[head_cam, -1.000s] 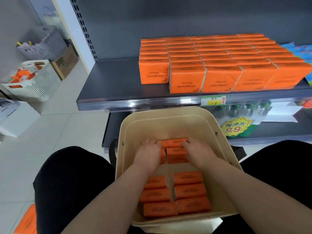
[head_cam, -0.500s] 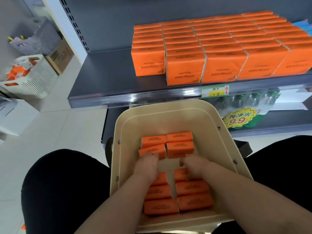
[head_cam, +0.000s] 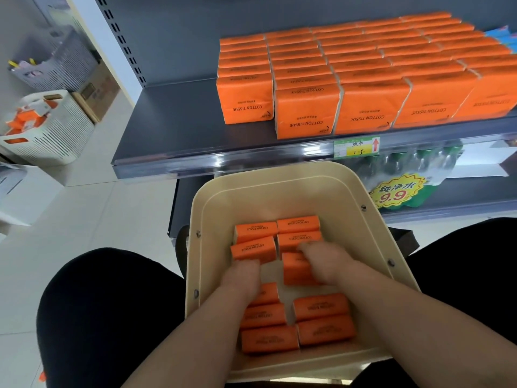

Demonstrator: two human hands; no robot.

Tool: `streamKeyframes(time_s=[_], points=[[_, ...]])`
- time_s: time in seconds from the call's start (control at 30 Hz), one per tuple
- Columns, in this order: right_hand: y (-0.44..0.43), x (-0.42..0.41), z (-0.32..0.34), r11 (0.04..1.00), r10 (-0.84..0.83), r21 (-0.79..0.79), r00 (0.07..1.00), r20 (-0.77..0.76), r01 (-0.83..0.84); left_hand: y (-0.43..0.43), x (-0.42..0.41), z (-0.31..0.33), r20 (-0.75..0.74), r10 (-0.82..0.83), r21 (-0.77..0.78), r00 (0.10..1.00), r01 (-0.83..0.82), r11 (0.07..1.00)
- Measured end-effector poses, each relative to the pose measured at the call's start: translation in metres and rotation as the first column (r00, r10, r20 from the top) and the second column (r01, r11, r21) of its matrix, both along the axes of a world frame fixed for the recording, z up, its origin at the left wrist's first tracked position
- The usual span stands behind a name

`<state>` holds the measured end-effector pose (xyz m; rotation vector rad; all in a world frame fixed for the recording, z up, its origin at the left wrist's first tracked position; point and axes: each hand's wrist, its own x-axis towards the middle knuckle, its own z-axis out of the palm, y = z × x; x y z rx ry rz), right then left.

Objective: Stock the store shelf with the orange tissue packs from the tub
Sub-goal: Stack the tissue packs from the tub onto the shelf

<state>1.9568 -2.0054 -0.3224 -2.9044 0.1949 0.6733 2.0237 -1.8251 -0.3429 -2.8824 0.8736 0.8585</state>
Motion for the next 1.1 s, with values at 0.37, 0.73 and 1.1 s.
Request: streamKeyframes(time_s=[0.37, 0.73, 1.1], points=[[0.005, -0.015, 0.027, 0.994, -0.075, -0.062, 0.98, 0.187, 0.088, -0.001, 0.003, -0.009, 0.014, -0.11, 0.127, 0.994, 0.107, 0.986], [0.008, -0.01, 0.035, 0.993, -0.084, -0.075, 0.987, 0.138, 0.095, -0.002, 0.0, -0.003, 0.09, -0.162, 0.2, 0.983, 0.142, 0.97], [-0.009, -0.007, 0.137, 0.985, -0.079, -0.099, 0.886, 0.457, 0.139, -0.009, 0.016, 0.121, 0.412, -0.026, -0.171, 0.911, 0.105, 0.98]])
